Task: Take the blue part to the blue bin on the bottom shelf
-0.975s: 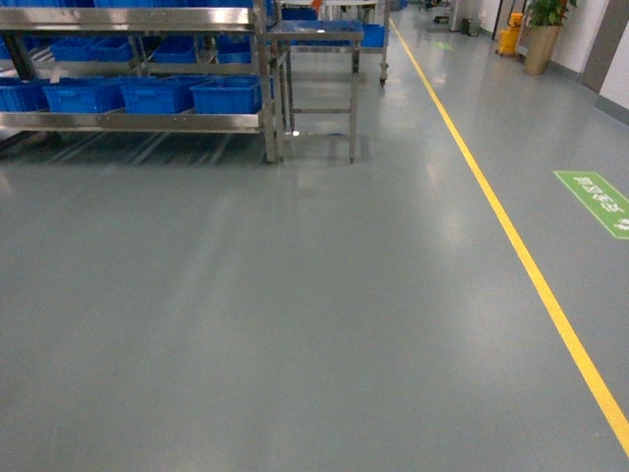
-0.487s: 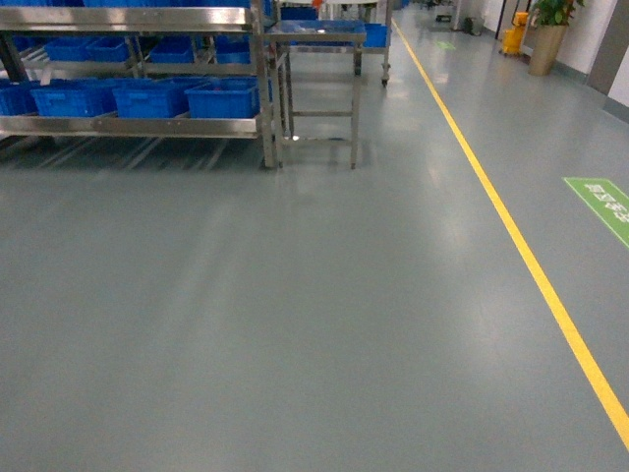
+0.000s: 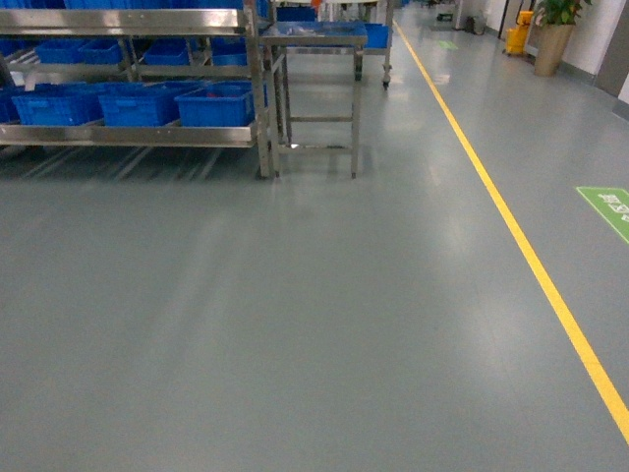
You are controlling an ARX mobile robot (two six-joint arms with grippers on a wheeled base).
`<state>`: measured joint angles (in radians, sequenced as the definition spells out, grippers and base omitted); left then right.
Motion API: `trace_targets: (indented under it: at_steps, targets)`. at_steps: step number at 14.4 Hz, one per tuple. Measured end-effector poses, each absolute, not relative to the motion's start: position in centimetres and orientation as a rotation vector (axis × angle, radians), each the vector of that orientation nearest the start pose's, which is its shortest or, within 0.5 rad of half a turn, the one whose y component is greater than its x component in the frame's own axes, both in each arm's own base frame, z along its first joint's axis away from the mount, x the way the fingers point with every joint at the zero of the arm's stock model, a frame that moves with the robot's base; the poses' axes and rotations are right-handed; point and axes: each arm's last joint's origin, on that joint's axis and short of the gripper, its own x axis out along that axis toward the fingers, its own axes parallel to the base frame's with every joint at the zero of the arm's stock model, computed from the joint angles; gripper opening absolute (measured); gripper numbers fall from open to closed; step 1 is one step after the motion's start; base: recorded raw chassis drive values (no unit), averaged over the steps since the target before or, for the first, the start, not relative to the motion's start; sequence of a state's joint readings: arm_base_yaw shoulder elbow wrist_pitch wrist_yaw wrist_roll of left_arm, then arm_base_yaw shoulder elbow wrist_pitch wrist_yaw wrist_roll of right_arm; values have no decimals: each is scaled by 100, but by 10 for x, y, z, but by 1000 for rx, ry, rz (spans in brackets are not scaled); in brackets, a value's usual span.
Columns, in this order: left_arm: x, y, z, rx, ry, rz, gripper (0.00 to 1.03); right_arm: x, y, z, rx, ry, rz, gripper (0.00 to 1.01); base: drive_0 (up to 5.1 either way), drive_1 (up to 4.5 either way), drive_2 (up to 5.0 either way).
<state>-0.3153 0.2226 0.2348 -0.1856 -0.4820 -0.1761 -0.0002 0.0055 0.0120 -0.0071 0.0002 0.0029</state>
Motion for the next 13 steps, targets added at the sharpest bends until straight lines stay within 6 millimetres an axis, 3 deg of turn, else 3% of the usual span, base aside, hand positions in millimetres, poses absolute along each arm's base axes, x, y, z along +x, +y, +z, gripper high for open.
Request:
trace_targets:
  at_steps: [13]
  targets:
    - [98, -18, 209, -109, 143, 181, 43, 97, 0, 167, 3, -3, 0, 98, 1, 411, -409]
